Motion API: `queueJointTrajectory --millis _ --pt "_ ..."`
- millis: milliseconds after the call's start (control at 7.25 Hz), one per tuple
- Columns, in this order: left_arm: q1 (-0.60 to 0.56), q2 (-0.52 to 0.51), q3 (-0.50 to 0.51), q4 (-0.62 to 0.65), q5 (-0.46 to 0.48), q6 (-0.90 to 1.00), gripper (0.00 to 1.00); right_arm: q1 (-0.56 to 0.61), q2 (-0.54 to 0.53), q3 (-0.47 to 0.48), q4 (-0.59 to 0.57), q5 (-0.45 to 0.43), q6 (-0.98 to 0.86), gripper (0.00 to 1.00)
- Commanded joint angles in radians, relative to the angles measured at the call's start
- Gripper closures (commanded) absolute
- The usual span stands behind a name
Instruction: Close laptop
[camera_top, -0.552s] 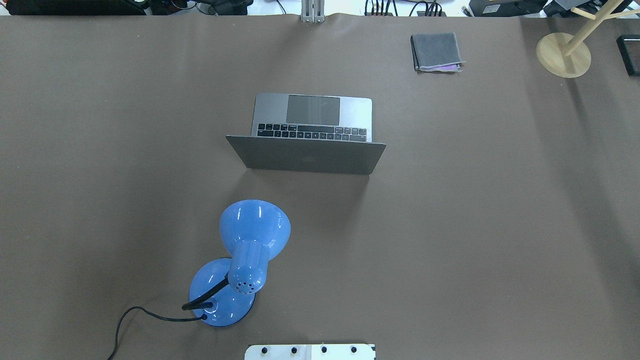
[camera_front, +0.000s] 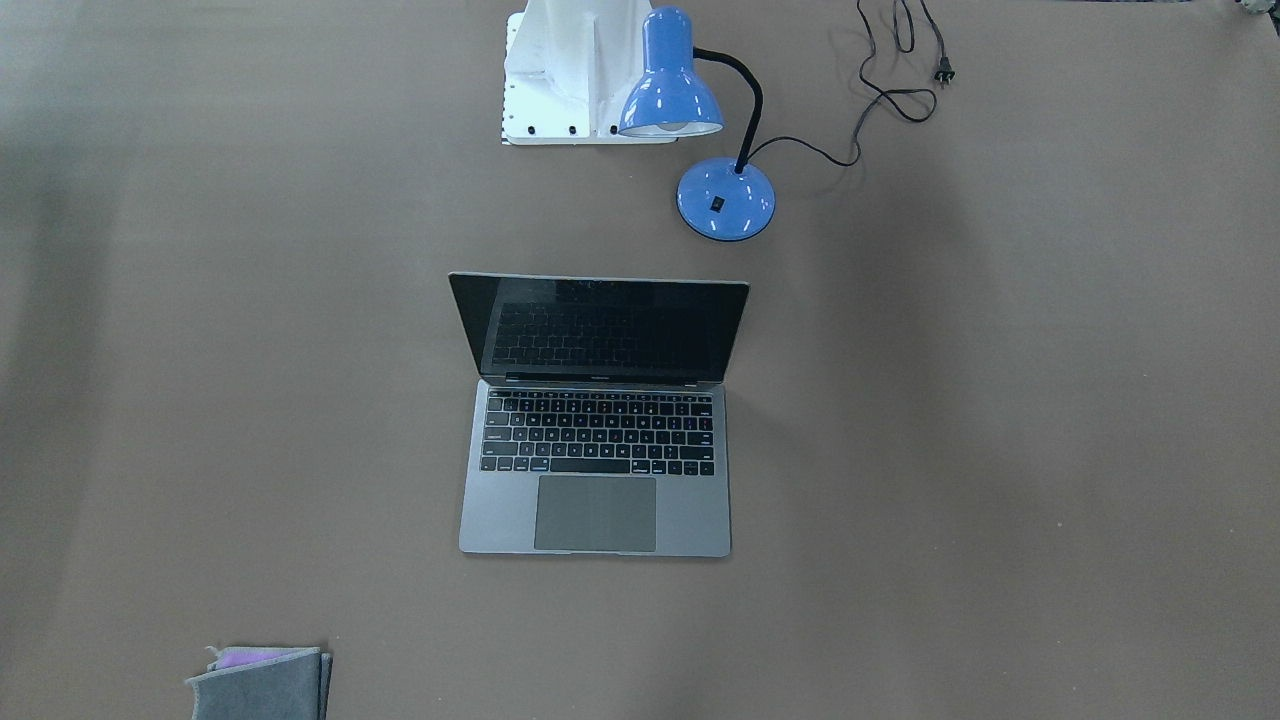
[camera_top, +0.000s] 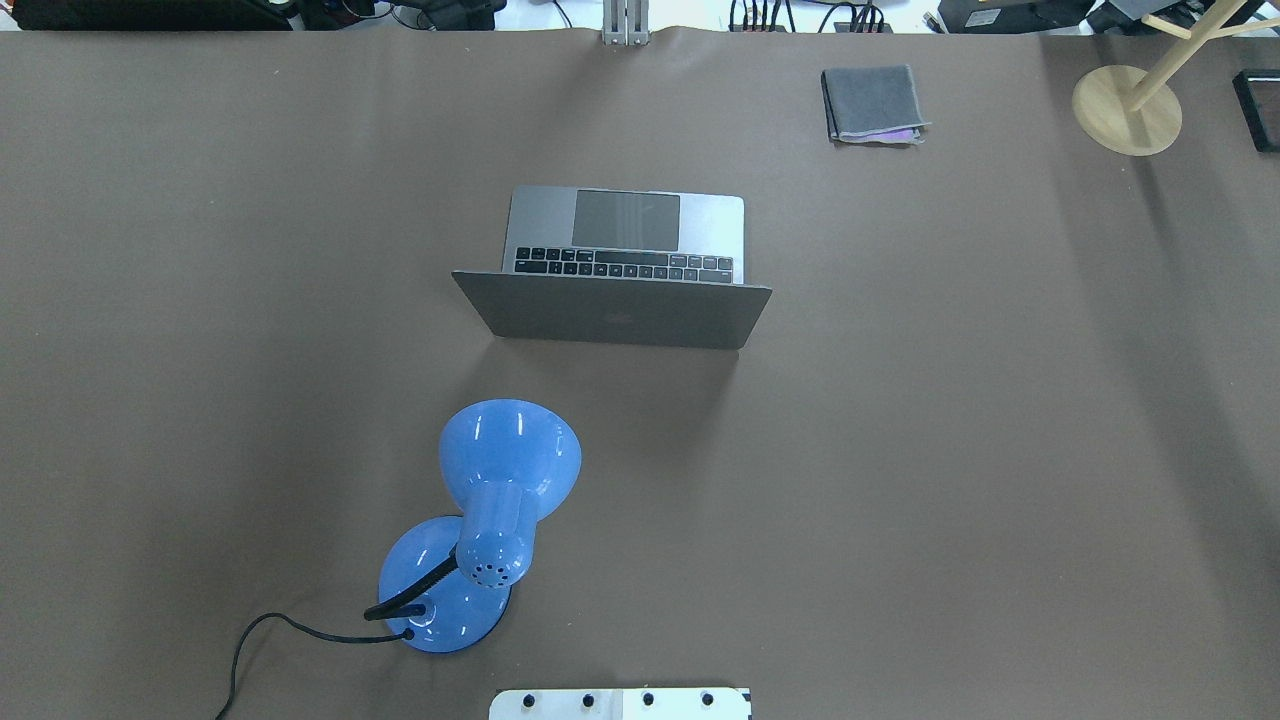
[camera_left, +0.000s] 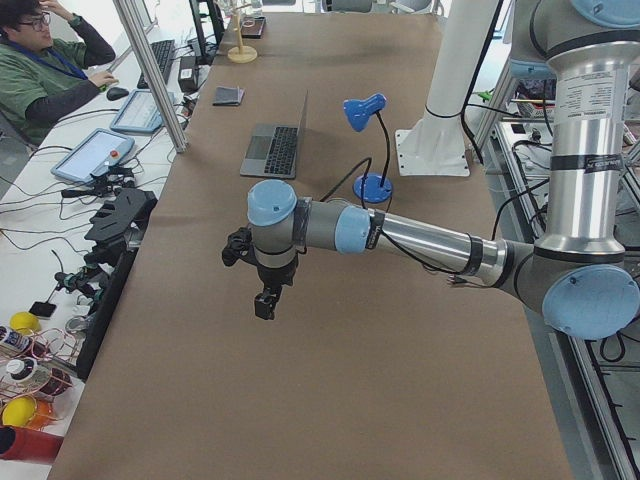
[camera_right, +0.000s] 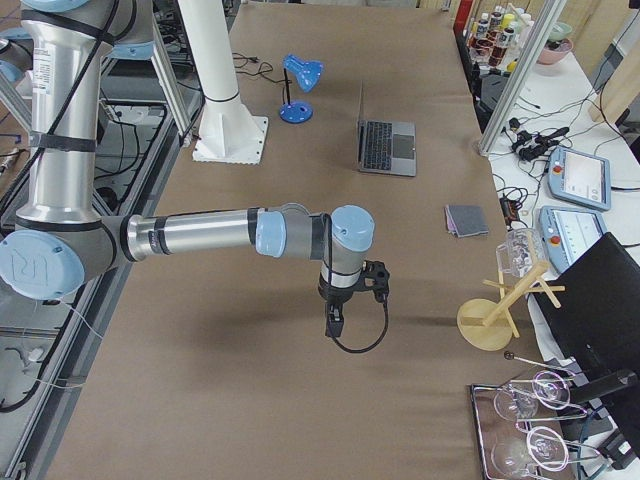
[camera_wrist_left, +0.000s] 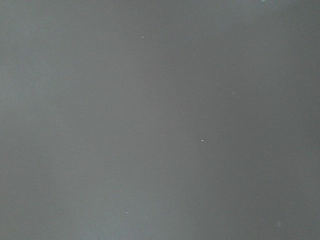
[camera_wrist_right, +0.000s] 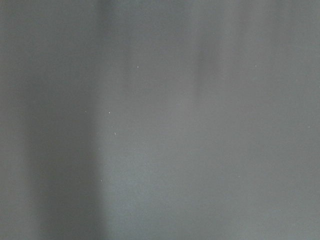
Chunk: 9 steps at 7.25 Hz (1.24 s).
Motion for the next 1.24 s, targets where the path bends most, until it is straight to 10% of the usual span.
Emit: queueJointTrajectory --millis 0,828,1103 --pt "0.000 -0.006 0.000 0.001 -0.002 -0.003 0.01 0.000 0.001 0.002 0.000 0.000 0.002 0.00" --pt "0.000 -0.072 0.008 -0.018 -0.024 -0.010 0.01 0.000 0.001 0.007 0.088 -0.003 0.000 0.00" --pt "0.000 -0.106 0.003 -0.050 -0.024 -0.012 0.01 0.000 0.008 -0.008 0.341 -0.008 0.012 0.00"
